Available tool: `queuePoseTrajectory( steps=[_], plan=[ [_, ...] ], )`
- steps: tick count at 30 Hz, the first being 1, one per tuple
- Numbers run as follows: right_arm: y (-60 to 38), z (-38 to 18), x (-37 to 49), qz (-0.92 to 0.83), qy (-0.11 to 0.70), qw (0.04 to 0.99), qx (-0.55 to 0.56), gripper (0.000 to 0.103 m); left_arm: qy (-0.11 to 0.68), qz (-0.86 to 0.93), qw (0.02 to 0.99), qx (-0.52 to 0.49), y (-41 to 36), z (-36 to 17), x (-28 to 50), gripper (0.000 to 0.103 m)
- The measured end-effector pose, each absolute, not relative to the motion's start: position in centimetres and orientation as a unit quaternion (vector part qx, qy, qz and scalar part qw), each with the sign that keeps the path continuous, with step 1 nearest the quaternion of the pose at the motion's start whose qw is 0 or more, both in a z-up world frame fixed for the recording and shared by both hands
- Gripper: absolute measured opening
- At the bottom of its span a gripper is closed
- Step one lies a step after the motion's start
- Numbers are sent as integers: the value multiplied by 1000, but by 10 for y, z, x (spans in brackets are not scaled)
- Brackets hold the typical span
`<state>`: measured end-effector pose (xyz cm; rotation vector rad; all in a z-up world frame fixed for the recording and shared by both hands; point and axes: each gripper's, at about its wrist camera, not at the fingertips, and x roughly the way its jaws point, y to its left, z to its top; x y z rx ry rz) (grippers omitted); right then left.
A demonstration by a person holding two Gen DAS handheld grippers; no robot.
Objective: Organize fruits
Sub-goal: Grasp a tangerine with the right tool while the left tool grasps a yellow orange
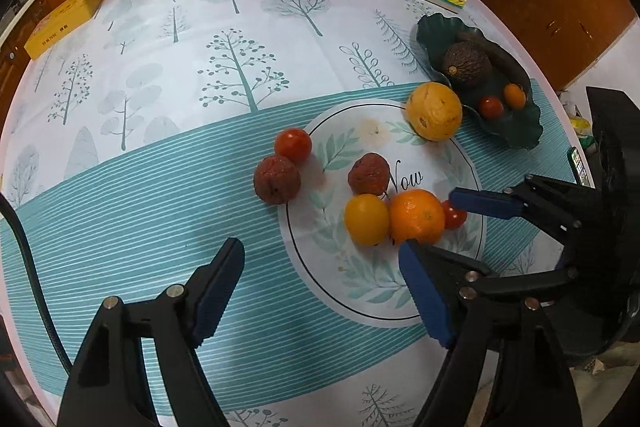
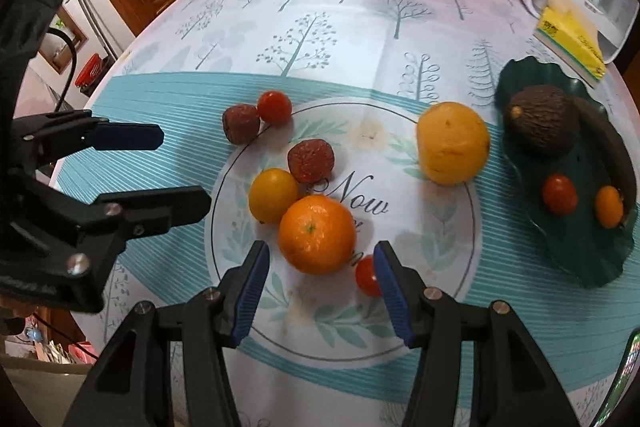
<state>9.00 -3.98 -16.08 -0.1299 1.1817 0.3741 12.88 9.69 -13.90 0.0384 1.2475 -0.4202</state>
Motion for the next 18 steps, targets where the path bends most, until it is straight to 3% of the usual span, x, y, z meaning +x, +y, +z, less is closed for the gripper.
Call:
queuePoseTrajectory(
  steps=[5, 8, 14, 18],
  plan=[
    [-28, -166, 93, 194, 544, 811, -91, 54, 585, -200, 786, 16, 90, -144, 133, 78],
    [-24, -169, 90, 190, 533, 815, -126, 43, 589, -202, 782, 17, 85, -146, 135, 78],
    [-39, -161, 87, 198, 522, 823, -109, 42, 597, -207, 775, 10, 75, -152, 139, 76],
    [-51, -148, 82, 194, 507, 834, -101, 42, 604, -210, 769, 10, 67, -158, 143, 68]
  ],
)
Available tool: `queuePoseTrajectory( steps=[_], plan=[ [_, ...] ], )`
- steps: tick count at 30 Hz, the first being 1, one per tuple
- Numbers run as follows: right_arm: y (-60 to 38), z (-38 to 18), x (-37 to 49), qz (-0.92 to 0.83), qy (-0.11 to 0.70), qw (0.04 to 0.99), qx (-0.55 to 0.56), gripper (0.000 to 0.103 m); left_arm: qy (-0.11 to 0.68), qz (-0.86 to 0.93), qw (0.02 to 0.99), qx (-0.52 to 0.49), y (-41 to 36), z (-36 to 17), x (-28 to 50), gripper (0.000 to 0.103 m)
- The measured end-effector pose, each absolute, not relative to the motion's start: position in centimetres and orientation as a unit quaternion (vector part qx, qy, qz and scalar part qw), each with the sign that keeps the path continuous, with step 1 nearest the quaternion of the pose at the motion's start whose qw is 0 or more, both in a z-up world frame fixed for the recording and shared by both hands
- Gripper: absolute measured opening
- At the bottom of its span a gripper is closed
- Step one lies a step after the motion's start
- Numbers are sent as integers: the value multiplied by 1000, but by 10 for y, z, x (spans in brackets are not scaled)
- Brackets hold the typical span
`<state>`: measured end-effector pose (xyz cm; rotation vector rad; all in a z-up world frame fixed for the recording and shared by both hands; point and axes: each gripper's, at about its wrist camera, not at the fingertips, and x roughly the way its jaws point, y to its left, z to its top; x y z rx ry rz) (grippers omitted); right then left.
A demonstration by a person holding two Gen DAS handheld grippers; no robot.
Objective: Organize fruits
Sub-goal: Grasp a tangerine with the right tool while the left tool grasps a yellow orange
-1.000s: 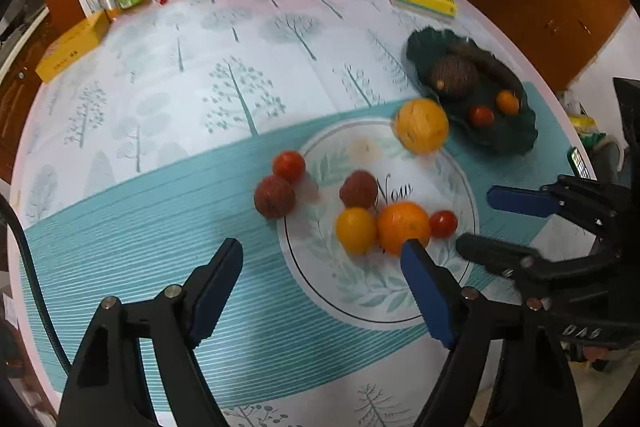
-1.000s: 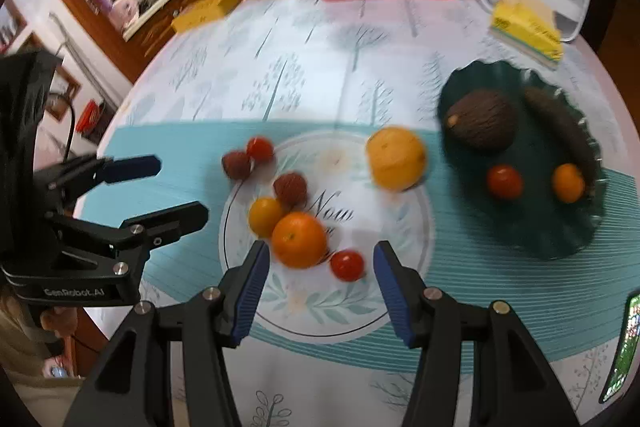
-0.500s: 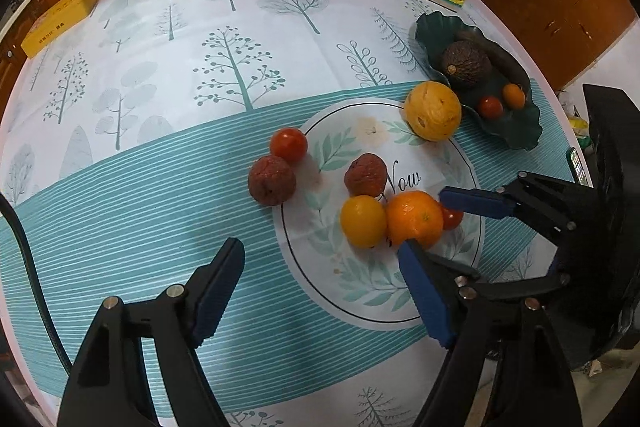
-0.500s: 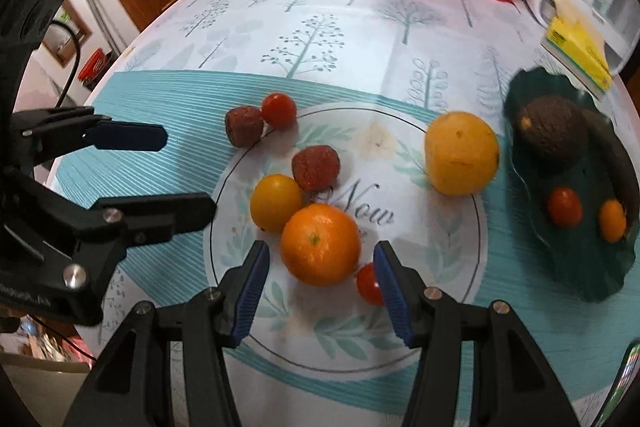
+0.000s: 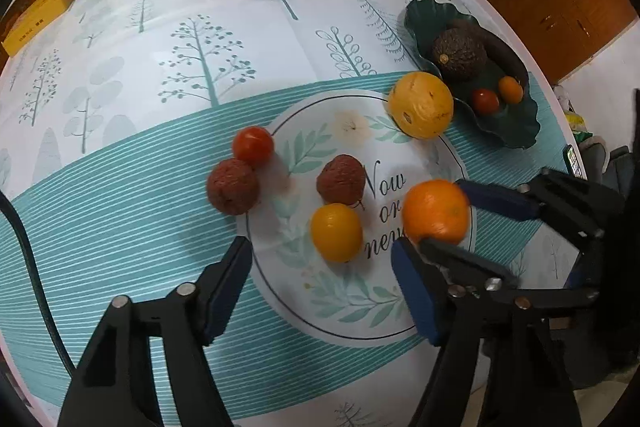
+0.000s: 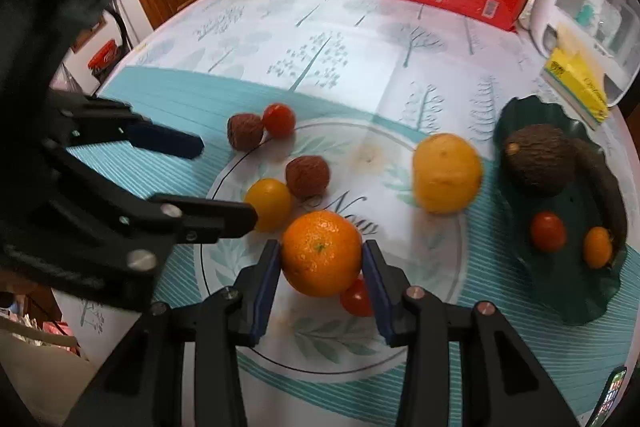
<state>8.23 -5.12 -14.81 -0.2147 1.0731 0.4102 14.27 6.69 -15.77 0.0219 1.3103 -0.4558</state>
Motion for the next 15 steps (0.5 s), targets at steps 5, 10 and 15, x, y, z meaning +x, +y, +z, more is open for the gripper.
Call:
queuePoseTrajectory(
  steps=[5, 10, 15],
  plan=[
    [-63, -138, 79, 176, 491, 846, -112, 42, 614, -207, 762, 13, 54, -168, 145, 57],
    [-77, -135, 78, 164, 487, 853, -90, 42, 618, -194, 761, 25, 42, -176, 144, 47],
    [-86, -136, 75, 160, 487, 855, -76, 42, 616, -180, 766, 38, 32, -180, 141, 36]
  ],
)
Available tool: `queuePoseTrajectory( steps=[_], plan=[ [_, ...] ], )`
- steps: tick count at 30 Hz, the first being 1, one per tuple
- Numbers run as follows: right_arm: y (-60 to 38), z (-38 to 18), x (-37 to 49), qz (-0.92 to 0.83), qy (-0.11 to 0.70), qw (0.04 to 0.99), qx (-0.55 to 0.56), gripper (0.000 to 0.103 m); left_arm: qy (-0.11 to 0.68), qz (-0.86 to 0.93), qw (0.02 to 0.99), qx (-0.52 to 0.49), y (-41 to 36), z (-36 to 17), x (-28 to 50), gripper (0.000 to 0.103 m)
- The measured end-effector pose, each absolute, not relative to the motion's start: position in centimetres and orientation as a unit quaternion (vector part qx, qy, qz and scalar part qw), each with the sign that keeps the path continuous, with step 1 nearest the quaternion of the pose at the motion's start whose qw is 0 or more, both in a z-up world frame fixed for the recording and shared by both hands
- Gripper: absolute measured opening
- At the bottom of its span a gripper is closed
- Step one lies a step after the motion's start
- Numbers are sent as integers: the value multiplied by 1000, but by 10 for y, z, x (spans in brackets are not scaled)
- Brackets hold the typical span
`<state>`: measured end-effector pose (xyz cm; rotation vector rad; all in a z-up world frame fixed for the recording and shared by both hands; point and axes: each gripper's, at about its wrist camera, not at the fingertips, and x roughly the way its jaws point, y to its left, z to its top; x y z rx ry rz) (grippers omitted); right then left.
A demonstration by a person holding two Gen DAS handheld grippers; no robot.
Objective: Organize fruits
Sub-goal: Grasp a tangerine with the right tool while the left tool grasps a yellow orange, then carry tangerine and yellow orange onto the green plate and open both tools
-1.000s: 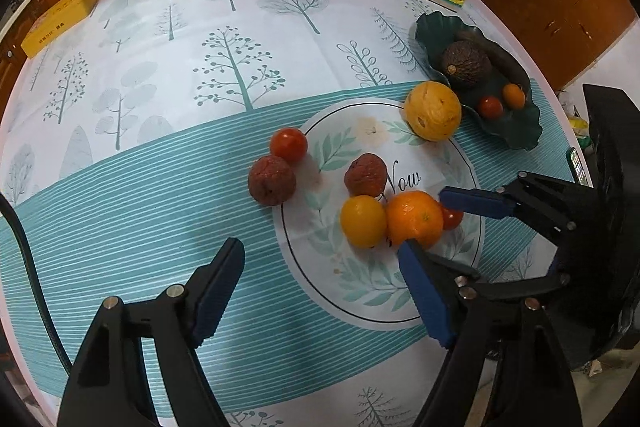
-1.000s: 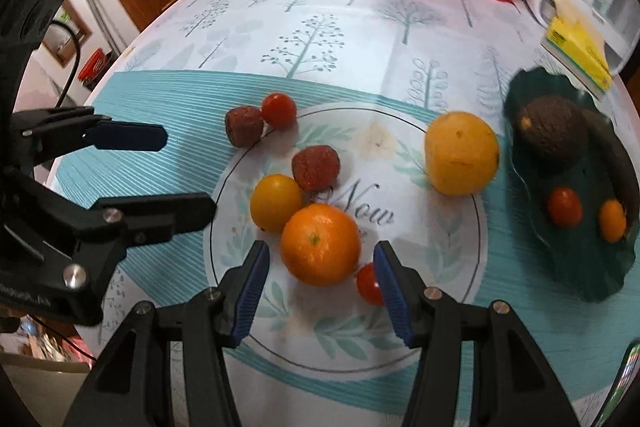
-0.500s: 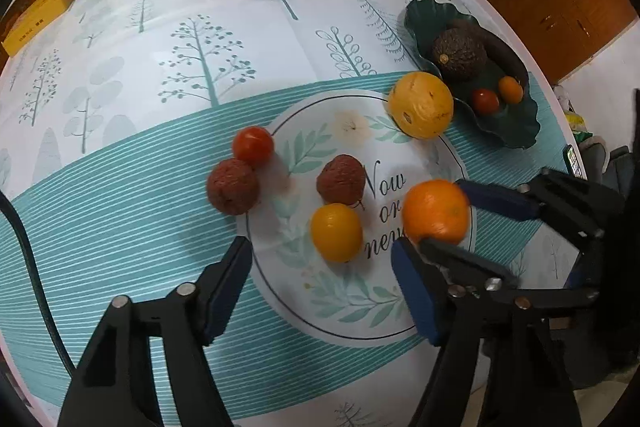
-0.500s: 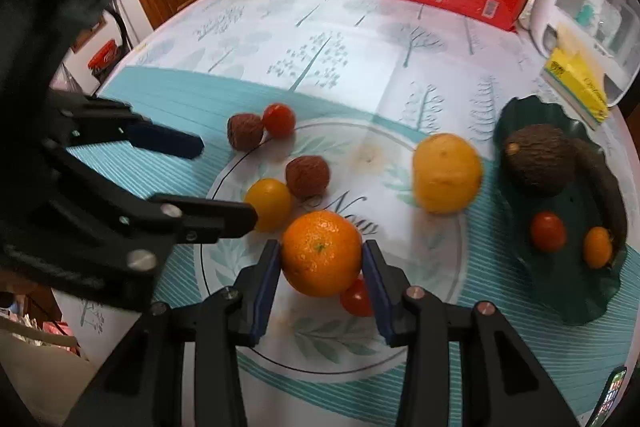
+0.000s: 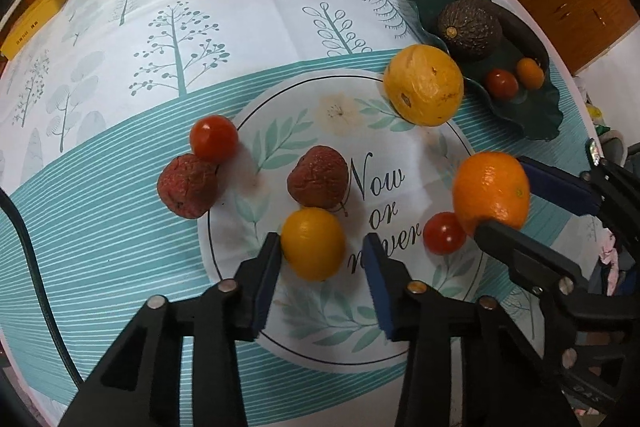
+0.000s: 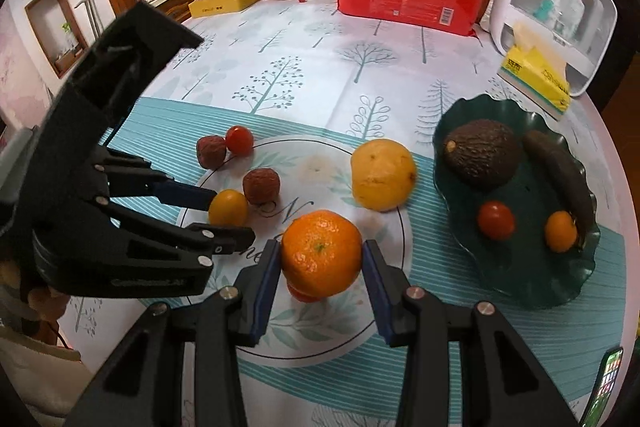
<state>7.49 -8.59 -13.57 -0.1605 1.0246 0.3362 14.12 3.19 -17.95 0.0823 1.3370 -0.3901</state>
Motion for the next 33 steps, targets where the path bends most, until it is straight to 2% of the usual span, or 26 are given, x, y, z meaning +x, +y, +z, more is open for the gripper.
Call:
queuePoseTrajectory(
  steps=[2, 14, 24, 33],
  plan=[
    [-88, -136, 73, 159, 488, 856, -70, 42, 614, -174, 768, 40, 29, -181, 142, 30],
    [-102, -128, 63, 165, 477, 862, -44, 41, 590, -163, 789, 46, 25, -158, 119, 28],
    [-136, -88, 55, 171, 452, 875, -8, 41, 535, -187, 823, 36, -5, -79, 106, 28],
    [-209, -4, 71, 158, 398, 903, 5, 41, 468, -206, 858, 57, -73, 5, 136, 28]
  ],
)
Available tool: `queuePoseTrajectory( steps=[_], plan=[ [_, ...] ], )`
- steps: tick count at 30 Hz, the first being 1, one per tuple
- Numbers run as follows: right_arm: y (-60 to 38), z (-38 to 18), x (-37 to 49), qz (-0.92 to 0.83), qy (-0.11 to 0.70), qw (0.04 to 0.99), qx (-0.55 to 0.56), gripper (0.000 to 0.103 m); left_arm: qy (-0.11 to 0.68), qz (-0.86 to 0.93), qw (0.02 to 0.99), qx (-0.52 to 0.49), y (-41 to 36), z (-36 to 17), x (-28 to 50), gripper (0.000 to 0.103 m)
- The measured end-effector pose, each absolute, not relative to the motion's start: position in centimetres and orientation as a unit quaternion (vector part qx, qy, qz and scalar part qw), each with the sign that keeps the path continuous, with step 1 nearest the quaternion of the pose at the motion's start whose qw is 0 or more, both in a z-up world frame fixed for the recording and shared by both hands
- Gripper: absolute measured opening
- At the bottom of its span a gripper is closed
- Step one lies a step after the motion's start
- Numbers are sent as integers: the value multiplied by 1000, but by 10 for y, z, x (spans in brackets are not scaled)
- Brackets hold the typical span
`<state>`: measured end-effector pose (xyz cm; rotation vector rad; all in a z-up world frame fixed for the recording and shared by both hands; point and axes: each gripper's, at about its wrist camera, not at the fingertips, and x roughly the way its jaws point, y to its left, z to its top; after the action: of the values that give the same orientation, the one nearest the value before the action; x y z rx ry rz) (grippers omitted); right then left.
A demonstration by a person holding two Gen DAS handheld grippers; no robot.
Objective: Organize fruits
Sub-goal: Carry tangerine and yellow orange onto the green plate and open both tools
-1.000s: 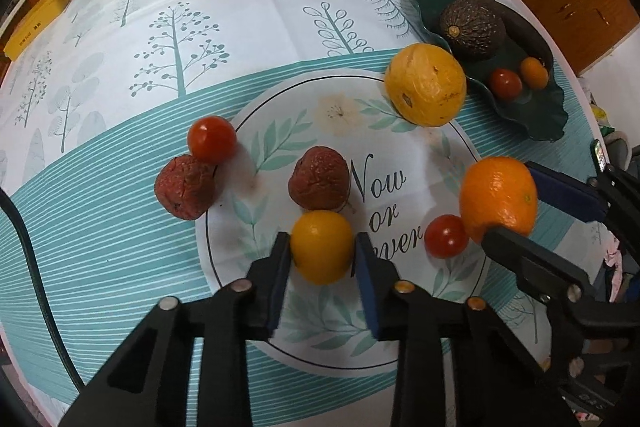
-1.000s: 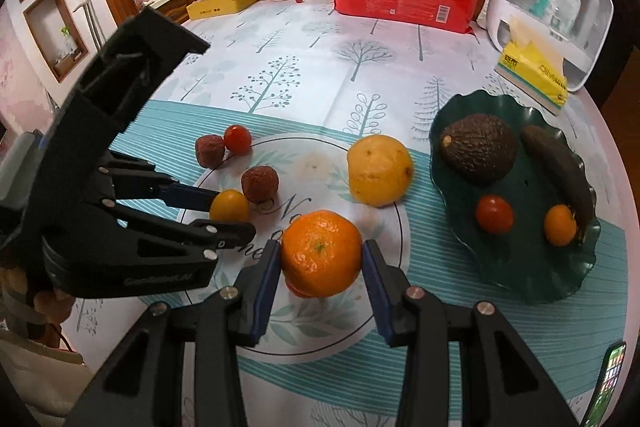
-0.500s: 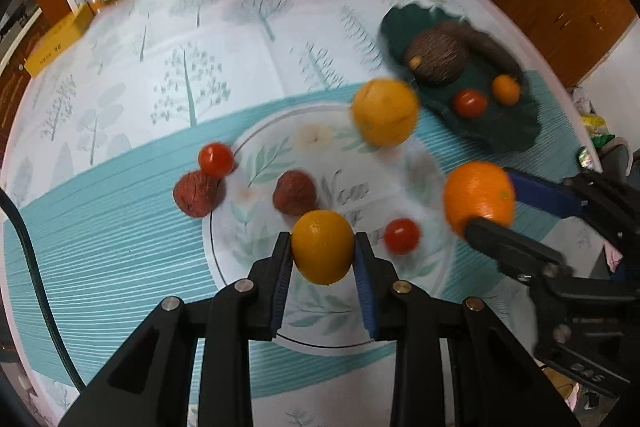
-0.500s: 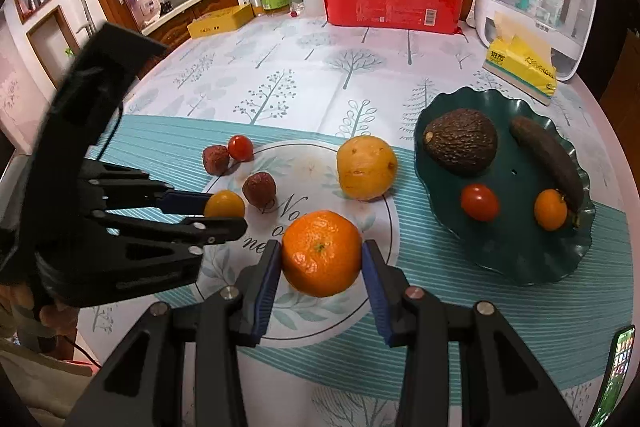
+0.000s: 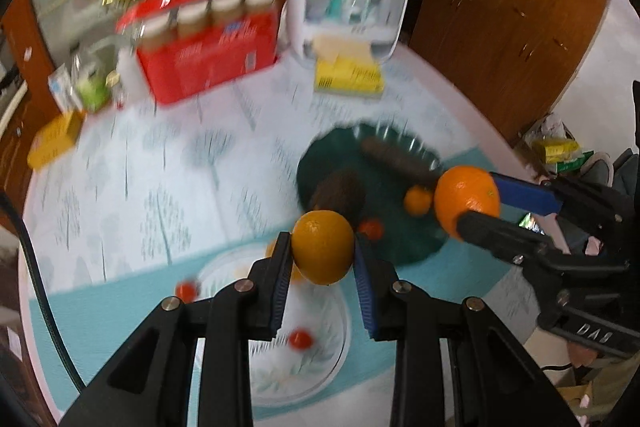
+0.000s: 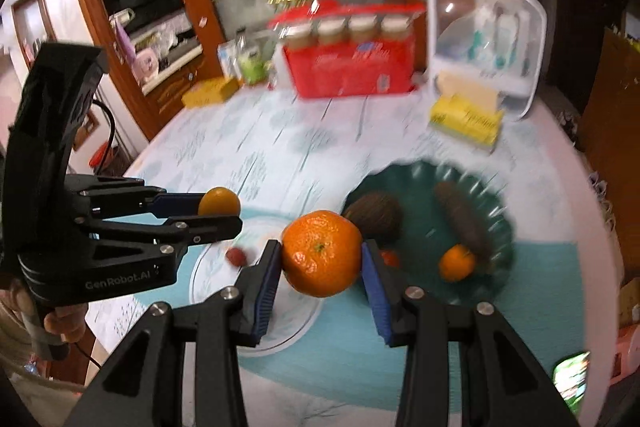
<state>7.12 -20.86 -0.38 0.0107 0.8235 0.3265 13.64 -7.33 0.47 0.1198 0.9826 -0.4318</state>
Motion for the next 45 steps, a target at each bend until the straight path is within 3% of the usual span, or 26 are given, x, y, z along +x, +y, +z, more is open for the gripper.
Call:
queuePoseTrajectory(
  steps=[4, 10, 27, 39, 41, 45],
  plan=[
    [-244, 26, 91, 148, 374, 915, -7, 41, 443, -202, 871, 70, -103, 29, 157, 28],
    [-271, 26, 126, 146, 372, 916, -30, 41, 453, -183, 868, 89, -144, 29, 207, 28],
    [-272, -99, 192, 202, 482, 852, -31, 41, 584, -164, 786, 119, -193, -124, 288, 29],
    [-266, -135, 195, 207, 507, 836, -35, 44, 614, -169, 762, 113, -200, -163, 299, 29],
    [-268, -137, 195, 207, 508, 836, -30, 44, 615, -172, 761, 116, -201, -165, 298, 32],
    [-271, -133, 193, 212, 499, 840, -16, 48, 611, -172, 763, 119, -203, -164, 294, 57]
  ],
)
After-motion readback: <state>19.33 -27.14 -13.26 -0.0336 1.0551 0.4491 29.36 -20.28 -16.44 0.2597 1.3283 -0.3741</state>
